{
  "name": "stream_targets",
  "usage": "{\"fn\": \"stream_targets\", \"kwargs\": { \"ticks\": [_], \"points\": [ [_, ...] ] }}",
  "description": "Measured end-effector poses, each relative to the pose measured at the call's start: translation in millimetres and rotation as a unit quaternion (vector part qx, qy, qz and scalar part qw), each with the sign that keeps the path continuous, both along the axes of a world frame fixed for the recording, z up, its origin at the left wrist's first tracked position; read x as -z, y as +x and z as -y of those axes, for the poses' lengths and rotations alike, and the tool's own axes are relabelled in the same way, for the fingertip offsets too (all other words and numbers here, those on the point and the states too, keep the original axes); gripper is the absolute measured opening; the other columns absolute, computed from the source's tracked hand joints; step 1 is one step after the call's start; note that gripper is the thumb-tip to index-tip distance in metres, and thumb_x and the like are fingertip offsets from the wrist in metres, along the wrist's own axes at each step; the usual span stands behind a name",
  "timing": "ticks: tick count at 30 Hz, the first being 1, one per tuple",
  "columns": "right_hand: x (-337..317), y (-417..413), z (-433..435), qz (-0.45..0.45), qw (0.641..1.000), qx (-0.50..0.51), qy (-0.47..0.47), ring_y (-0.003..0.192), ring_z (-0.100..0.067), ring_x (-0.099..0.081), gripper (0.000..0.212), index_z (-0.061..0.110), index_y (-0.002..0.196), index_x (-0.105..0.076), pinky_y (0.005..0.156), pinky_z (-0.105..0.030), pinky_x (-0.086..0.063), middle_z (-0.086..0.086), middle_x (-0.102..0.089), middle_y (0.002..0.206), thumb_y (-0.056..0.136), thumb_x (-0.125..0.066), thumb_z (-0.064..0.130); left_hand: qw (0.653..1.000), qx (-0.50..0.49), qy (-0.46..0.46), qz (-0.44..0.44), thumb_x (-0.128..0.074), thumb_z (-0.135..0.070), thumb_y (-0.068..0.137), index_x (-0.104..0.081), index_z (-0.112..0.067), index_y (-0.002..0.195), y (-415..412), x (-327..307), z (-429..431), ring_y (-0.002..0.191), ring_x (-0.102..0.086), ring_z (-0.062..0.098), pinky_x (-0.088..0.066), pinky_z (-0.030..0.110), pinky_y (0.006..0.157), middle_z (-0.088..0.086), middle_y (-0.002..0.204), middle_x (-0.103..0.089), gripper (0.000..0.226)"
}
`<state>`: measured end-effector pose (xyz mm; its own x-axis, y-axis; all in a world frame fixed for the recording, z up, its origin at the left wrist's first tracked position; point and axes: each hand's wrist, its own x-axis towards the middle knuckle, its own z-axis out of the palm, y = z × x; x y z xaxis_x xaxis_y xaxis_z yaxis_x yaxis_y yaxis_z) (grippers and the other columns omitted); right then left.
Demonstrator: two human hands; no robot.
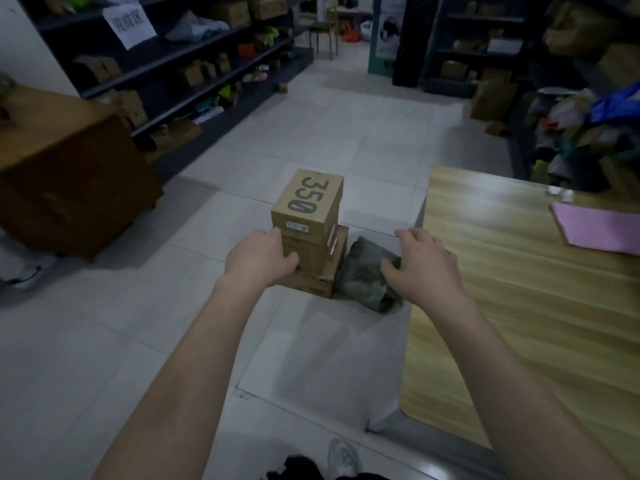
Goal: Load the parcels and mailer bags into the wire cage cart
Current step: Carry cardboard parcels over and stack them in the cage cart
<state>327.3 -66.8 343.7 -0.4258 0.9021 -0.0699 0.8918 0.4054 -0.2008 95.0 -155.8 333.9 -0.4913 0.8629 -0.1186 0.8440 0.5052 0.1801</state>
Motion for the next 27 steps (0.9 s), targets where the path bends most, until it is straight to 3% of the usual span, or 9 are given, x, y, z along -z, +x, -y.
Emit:
{"fn": "stream_targets", "kwargs": {
  "ticks": [6, 13, 19, 27],
  "points": [
    [10, -77, -42, 0.0, 1.0, 0.004, -0.013, 0.128, -0.029, -0.046, 0.048, 0.02, 0.135, -0.046, 0.102, -0.048, -0.042, -0.004, -0.049, 0.139, 0.093, -0.053, 0.041, 0.999, -0.021, -0.018, 0.02, -0.05, -0.048, 0.093, -0.05, -0.012, 0.135, -85, 19, -41, 0.114, -0.057, 0.031, -0.05, 0.039, 0.086, 0.012, 0.129, -0.057, 0.055],
    [18, -181, -79, 0.005, 0.999, 0.044, -0.031, 0.131, -0.027, -0.045, 0.052, 0.022, 0.14, -0.044, 0.109, -0.049, -0.04, -0.003, -0.046, 0.143, 0.093, -0.058, 0.04, 0.999, 0.014, -0.027, 0.029, -0.05, -0.048, 0.093, -0.056, -0.01, 0.123, -196, 41, -87, 0.107, -0.059, 0.029, -0.048, 0.036, 0.08, 0.011, 0.123, -0.058, 0.048],
    [11, -244, -105, 0.012, 0.998, 0.06, -0.026, 0.139, -0.029, -0.039, 0.06, 0.019, 0.147, -0.039, 0.111, -0.049, -0.039, -0.007, -0.036, 0.156, 0.095, -0.053, 0.045, 0.998, 0.049, -0.04, -0.03, -0.048, -0.045, 0.095, -0.053, -0.013, 0.121, -249, 37, -110, 0.107, -0.057, 0.028, -0.04, 0.034, 0.071, 0.009, 0.119, -0.056, 0.042],
    [14, -304, -148, -0.004, 0.997, 0.065, -0.031, 0.138, -0.03, -0.04, 0.062, 0.021, 0.15, -0.036, 0.108, -0.048, -0.04, -0.006, -0.034, 0.157, 0.096, -0.053, 0.046, 0.998, 0.056, -0.002, 0.004, -0.047, -0.045, 0.096, -0.046, -0.017, 0.138, -304, 35, -154, 0.115, -0.056, 0.027, -0.046, 0.037, 0.08, 0.006, 0.135, -0.051, 0.05]
  ]
}}
